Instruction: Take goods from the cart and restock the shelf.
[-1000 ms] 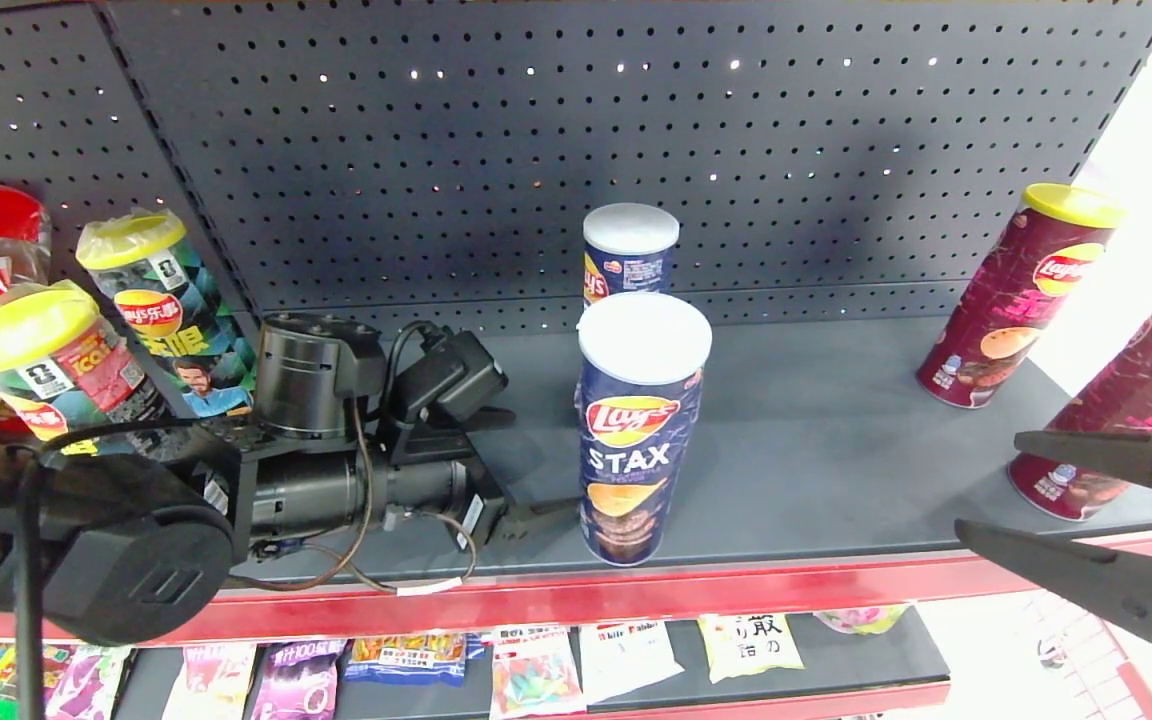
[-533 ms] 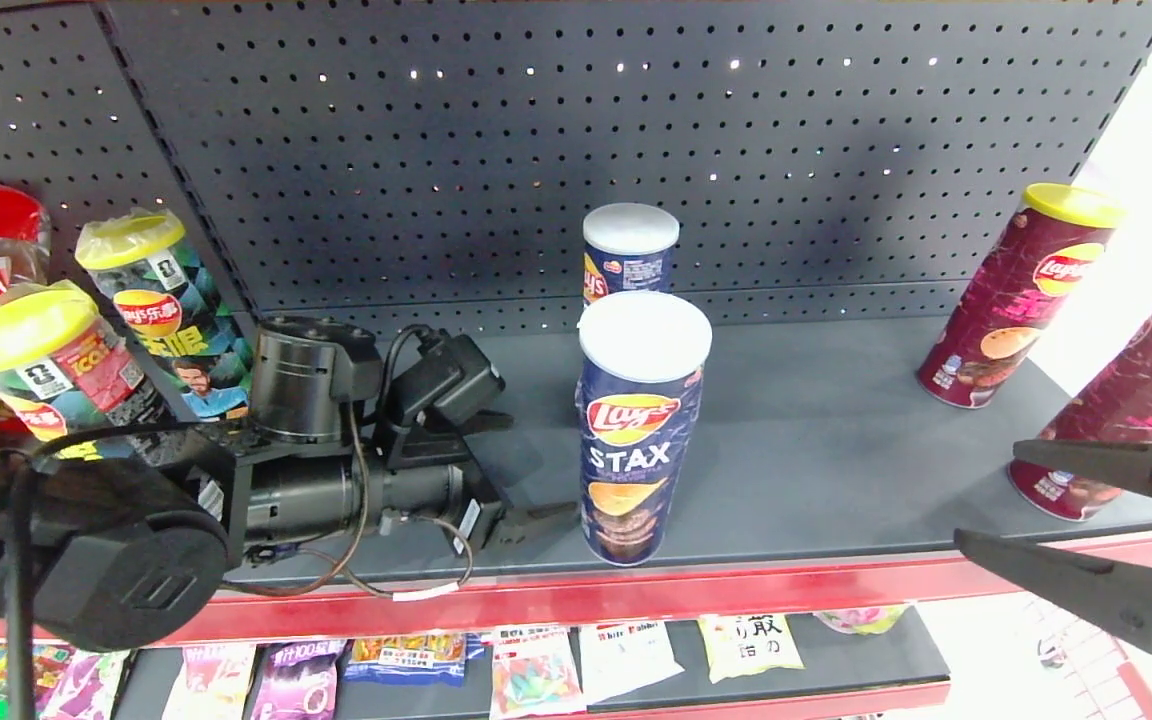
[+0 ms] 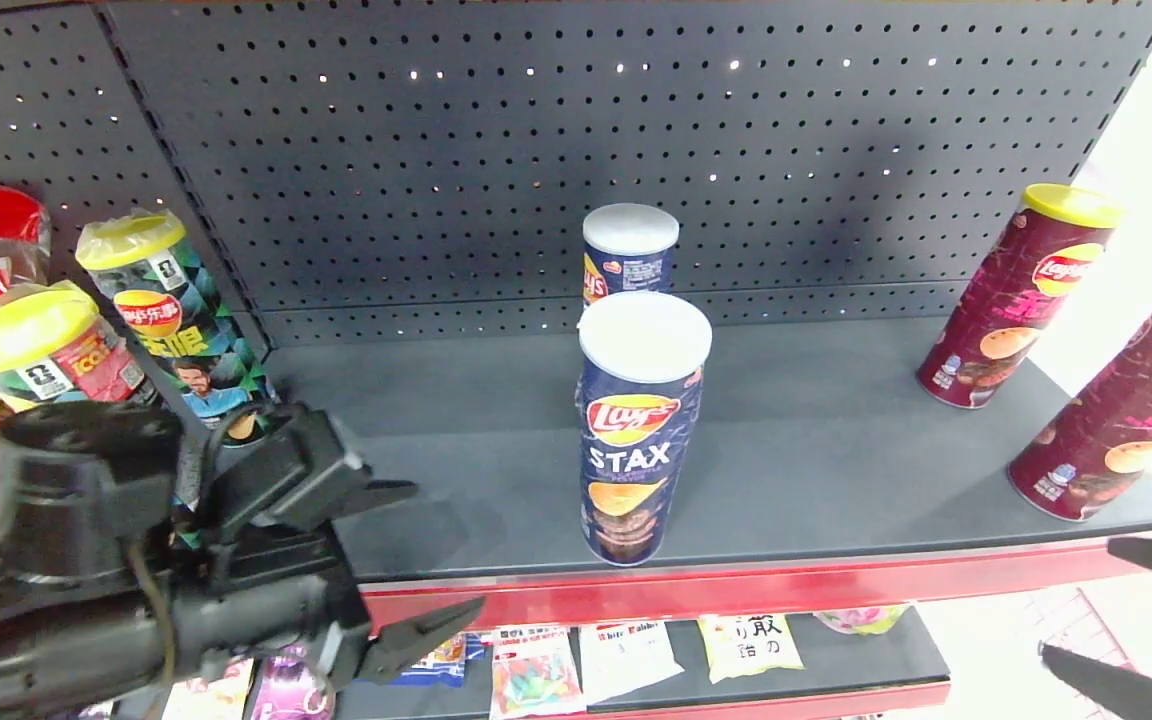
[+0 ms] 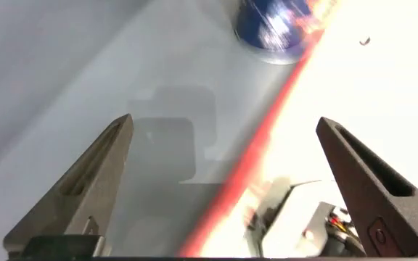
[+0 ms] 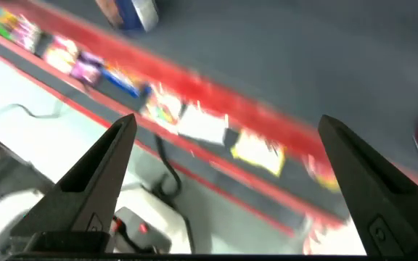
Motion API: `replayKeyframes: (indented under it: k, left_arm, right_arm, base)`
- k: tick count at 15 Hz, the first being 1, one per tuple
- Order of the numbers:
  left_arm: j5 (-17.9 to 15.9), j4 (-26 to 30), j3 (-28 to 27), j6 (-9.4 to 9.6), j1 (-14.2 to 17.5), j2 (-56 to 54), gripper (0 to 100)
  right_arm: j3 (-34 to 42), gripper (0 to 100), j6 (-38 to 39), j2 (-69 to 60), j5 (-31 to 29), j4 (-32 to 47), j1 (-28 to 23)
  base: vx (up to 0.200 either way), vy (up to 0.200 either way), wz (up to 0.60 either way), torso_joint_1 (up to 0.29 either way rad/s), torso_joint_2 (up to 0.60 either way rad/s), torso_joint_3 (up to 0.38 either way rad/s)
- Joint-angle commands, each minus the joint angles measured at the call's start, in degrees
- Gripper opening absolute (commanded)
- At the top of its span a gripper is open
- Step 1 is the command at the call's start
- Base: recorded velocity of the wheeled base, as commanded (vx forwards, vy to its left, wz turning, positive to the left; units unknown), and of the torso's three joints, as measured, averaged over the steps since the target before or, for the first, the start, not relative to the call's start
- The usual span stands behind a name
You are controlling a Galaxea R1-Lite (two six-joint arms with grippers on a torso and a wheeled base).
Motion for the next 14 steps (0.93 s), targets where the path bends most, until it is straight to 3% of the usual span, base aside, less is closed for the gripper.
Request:
replayKeyframes:
  k: [1, 2, 3, 4, 5, 6, 7, 8, 9, 10, 11, 12, 14]
  left_arm:
    - [6.21, 11.64, 10.09, -5.48, 2.81, -27.42, 100]
    - [11.22, 22.98, 9.30, -9.79, 2.98, -37.97, 100]
    - [14.91, 31.68, 9.03, -11.02, 3.07, -45.61, 100]
    - [16.85, 36.25, 8.68, -11.46, 3.42, -49.57, 100]
    - [19.84, 45.83, 7.72, -13.13, 5.71, -56.43, 100]
    - [20.71, 50.93, 6.66, -14.89, 9.75, -59.68, 100]
    - [20.89, 54.00, 6.05, -15.94, 16.34, -61.61, 100]
    - [20.89, 55.14, 5.96, -16.56, 20.21, -62.05, 100]
    - [20.80, 56.90, 5.87, -17.88, 29.70, -62.31, 100]
    - [20.63, 57.25, 6.13, -17.88, 34.63, -63.19, 100]
    - [19.92, 57.25, 6.84, -17.88, 36.30, -64.42, 100]
    - [19.75, 57.17, 6.93, -17.88, 36.21, -64.69, 100]
    - [16.06, 56.73, 8.24, -17.53, 34.63, -71.28, 100]
  right_arm:
    - [0.81, 100, 0.14, -13.57, -4.87, 9.82, -0.07]
    - [-0.33, 100, 0.14, -18.58, -8.65, 16.59, -0.77]
    - [-1.39, 100, 0.23, -21.04, -10.14, 20.28, -3.15]
    - [-2.00, 100, 0.40, -21.92, -10.14, 21.68, -5.08]
    - [-2.35, 100, 1.90, -22.45, -10.14, 22.83, -10.44]
    - [-2.09, 100, 3.39, -22.45, -10.14, 22.91, -14.75]
    - [-1.47, 100, 4.36, -22.36, -10.14, 23.18, -18.79]
    - [-0.95, 100, 4.53, -22.36, -10.14, 23.62, -20.72]
    - [0.20, 100, 4.53, -22.45, -10.14, 24.58, -24.77]
    - [0.72, 100, 4.53, -22.80, -10.05, 24.67, -27.05]
    - [2.13, 100, 4.53, -24.38, -10.05, 24.58, -28.99]
    - [2.48, 100, 4.53, -24.73, -10.05, 24.58, -29.25]
    - [9.25, 100, 3.92, -35.19, -9.09, 24.41, -29.86]
  base:
    - [0.000, 0.000, 0.00, 0.000, 0.00, 0.000]
    - [0.000, 0.000, 0.00, 0.000, 0.00, 0.000]
    - [0.000, 0.000, 0.00, 0.000, 0.00, 0.000]
    - [0.000, 0.000, 0.00, 0.000, 0.00, 0.000]
    - [0.000, 0.000, 0.00, 0.000, 0.00, 0.000]
    - [0.000, 0.000, 0.00, 0.000, 0.00, 0.000]
    - [0.000, 0.000, 0.00, 0.000, 0.00, 0.000]
    - [0.000, 0.000, 0.00, 0.000, 0.00, 0.000]
    - [0.000, 0.000, 0.00, 0.000, 0.00, 0.000]
    - [0.000, 0.000, 0.00, 0.000, 0.00, 0.000]
    - [0.000, 0.000, 0.00, 0.000, 0.00, 0.000]
    - [0.000, 0.000, 0.00, 0.000, 0.00, 0.000]
    - [0.000, 0.000, 0.00, 0.000, 0.00, 0.000]
